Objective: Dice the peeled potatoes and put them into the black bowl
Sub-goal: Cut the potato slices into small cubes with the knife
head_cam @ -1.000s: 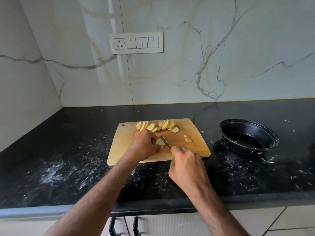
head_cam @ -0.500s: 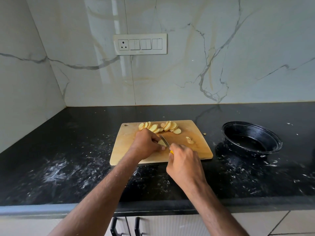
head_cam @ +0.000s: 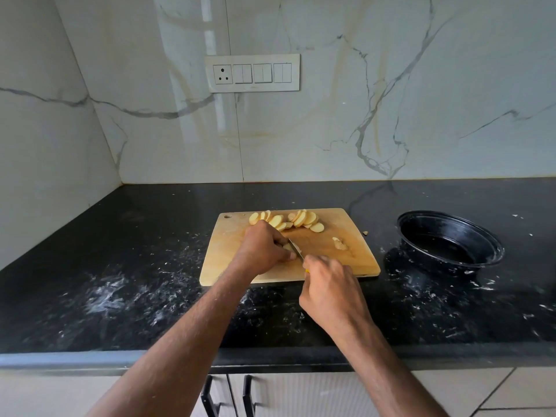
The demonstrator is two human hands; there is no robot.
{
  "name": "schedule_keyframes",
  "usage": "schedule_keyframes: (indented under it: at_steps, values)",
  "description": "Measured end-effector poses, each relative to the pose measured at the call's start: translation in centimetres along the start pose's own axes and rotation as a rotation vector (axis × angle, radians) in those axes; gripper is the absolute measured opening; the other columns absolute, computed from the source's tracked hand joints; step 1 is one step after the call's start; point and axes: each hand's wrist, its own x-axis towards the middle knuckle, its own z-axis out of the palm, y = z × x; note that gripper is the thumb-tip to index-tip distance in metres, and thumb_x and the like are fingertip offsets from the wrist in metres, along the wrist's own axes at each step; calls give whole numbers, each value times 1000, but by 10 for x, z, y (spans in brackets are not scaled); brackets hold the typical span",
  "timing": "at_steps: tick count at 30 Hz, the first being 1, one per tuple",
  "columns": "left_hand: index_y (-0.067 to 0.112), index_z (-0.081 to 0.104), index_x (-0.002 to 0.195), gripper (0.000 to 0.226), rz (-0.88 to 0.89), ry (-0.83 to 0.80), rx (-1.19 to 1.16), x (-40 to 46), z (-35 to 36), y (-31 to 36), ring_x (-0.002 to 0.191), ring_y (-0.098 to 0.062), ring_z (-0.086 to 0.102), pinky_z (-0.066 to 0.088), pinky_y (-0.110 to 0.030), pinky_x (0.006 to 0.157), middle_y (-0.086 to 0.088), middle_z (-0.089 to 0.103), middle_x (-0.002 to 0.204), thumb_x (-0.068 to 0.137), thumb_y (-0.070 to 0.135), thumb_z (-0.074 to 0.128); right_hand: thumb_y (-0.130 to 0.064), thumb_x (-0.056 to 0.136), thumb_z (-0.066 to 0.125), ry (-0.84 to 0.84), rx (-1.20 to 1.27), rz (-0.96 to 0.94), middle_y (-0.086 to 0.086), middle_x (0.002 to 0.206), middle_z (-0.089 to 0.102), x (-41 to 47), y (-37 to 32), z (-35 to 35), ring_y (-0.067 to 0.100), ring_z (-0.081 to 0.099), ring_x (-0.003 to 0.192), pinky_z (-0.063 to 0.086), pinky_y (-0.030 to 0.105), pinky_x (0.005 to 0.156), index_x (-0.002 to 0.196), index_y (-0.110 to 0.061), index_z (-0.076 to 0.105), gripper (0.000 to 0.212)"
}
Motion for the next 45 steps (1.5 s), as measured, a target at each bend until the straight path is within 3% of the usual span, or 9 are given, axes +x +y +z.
schedule_keyframes:
  at_steps: [4,7,9,13,19,22,29,35,45]
  values:
    - [13,79,97,28,-12,12,-20,-1,2,-1,69,-8,57,38,-13,52,2,71,85,73,23,90,-12,88,61,7,-6,21,-4,95,69,-12,3,-4,13,65,79,55,26,70,99,-19,61,13]
    - [13,76,79,17,17,6,-19,-4,2,-5,60,-9,47,37,-17,51,5,63,69,75,24,88,-16,89,62,43,-16,75,-4,99,70,-17,4,-5,15,68,84,57,30,75,107,-20,62,19]
    - [14,75,75,17,33,9,-26,-7,1,-7,62,-11,47,40,-21,53,2,63,69,75,25,88,-17,89,61,70,-16,114,-4,99,70,-17,4,-6,16,68,85,56,31,76,108,-21,63,19]
    - [16,78,95,29,35,45,-74,-12,-2,-9,69,-6,55,45,-14,57,2,72,85,70,24,91,-19,90,62,111,0,132,-6,94,70,-18,4,-8,13,67,80,50,25,70,104,-22,64,14]
    - [16,78,90,28,47,89,-87,-11,-1,-13,68,-5,57,43,-11,54,6,71,79,68,25,93,-20,92,63,94,23,79,-7,96,70,-11,-2,-6,8,65,79,42,14,64,106,-21,65,15]
    - [16,80,90,26,55,97,-78,-11,-1,-12,71,-7,58,49,-19,61,4,73,82,68,24,93,-20,93,64,97,54,62,-6,97,70,-5,-7,-3,9,65,79,48,16,65,107,-20,64,15]
    - [13,81,90,24,53,106,-82,-8,0,-14,75,-7,61,43,-7,57,3,73,84,70,20,92,-20,92,64,84,52,43,-3,100,69,2,-13,3,12,66,82,56,24,72,111,-19,62,19]
    - [14,81,90,23,24,103,-98,-5,2,-14,83,-10,65,48,-16,65,6,73,85,70,18,91,-22,92,65,63,76,43,-2,105,70,4,-11,4,12,67,89,55,23,77,116,-19,63,24]
    - [13,80,88,18,18,78,-77,-5,-1,-10,77,-9,62,45,-14,62,5,72,81,73,10,88,-18,90,62,24,17,32,0,94,67,-3,-9,4,17,64,78,55,29,70,106,-20,60,16]
